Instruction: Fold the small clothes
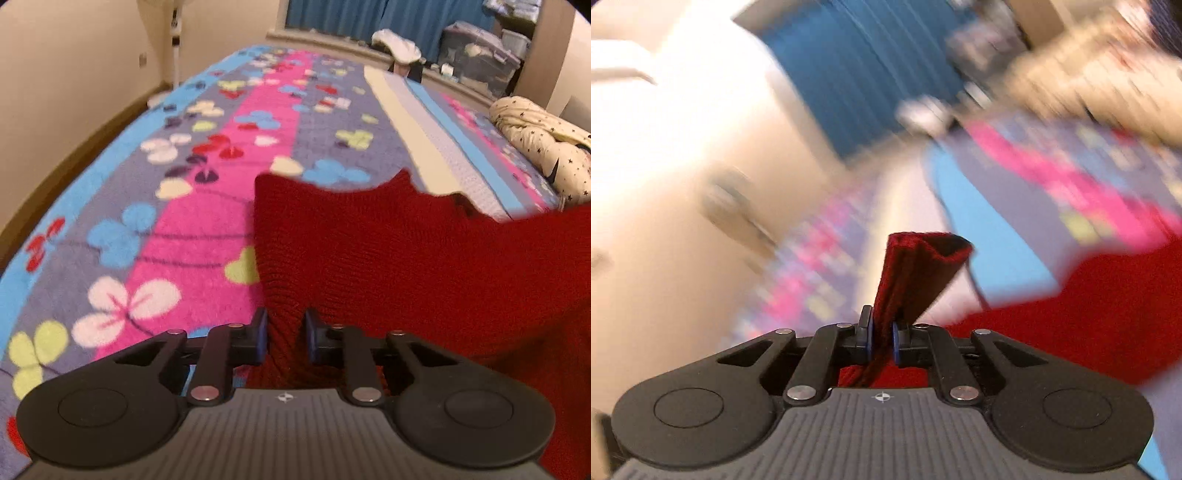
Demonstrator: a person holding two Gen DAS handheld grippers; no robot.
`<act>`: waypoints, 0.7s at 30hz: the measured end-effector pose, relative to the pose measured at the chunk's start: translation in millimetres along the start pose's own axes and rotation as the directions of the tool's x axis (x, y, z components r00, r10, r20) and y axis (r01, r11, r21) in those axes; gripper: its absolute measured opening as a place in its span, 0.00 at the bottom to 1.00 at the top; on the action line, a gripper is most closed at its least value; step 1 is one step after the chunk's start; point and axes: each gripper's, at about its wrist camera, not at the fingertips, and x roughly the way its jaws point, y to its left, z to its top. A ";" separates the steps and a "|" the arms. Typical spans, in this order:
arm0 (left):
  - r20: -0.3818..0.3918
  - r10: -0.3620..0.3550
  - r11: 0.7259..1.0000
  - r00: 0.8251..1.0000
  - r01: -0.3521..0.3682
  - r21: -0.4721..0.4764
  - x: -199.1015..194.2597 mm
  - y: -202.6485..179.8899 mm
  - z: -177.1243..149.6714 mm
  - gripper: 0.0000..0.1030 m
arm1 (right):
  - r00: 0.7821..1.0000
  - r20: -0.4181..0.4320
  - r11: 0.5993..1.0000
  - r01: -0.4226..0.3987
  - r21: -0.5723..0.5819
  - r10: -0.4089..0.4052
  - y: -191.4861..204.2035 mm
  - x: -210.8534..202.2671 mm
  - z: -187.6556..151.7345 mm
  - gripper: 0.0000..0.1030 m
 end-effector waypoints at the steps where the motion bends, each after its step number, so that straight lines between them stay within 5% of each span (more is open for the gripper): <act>1: 0.015 0.005 1.000 1.000 -0.005 0.000 -4.4 -1.5 1.7 0.21 | 1.000 0.005 1.000 0.006 0.004 -0.006 -3.6 -1.3 1.5 0.09; 3: 0.014 0.007 1.000 1.000 -0.007 0.000 -6.7 -3.2 3.7 0.21 | 0.980 -0.111 0.985 0.169 0.046 -0.163 -22.0 15.9 -6.2 0.09; 4: -0.002 0.000 1.000 1.000 0.000 -0.001 -4.8 -3.8 3.8 0.21 | 0.942 -0.220 0.960 0.273 0.055 -0.255 -36.9 31.1 -14.1 0.09; 6: -0.052 0.004 1.000 0.999 -0.003 0.027 1.5 -7.4 1.4 0.27 | 0.803 -0.461 0.895 0.444 0.038 -0.378 -71.0 59.1 -38.4 0.10; 7: -0.058 0.033 0.998 0.998 -0.029 0.064 2.4 -11.2 0.1 0.31 | 0.795 -0.482 0.886 0.457 0.075 -0.369 -80.6 59.7 -44.8 0.10; 12: 0.073 0.043 0.989 0.996 -0.053 0.140 -24.5 -25.4 5.0 0.34 | 0.847 -0.364 0.909 0.417 0.004 -0.387 -54.8 49.1 -27.3 0.15; 14: 0.099 0.003 0.987 0.995 -0.019 0.159 -29.7 -30.0 4.5 0.34 | 0.825 -0.387 0.894 0.448 0.002 -0.412 -61.0 55.1 -25.8 0.16; 16: 0.018 -0.004 0.981 1.000 0.001 0.193 -17.1 -35.3 -1.1 0.34 | 0.780 -0.454 0.872 0.490 0.015 -0.430 -73.8 58.8 -33.0 0.18; 18: -0.095 0.017 0.966 0.995 0.008 0.257 2.9 -39.5 -13.2 0.33 | 0.788 -0.452 0.871 0.489 0.045 -0.419 -74.4 55.2 -30.6 0.18; 21: -0.061 0.045 0.941 0.997 -0.022 0.338 -0.7 -51.5 -17.9 0.32 | 0.821 -0.347 0.873 0.487 0.012 -0.453 -62.5 36.0 -9.7 0.22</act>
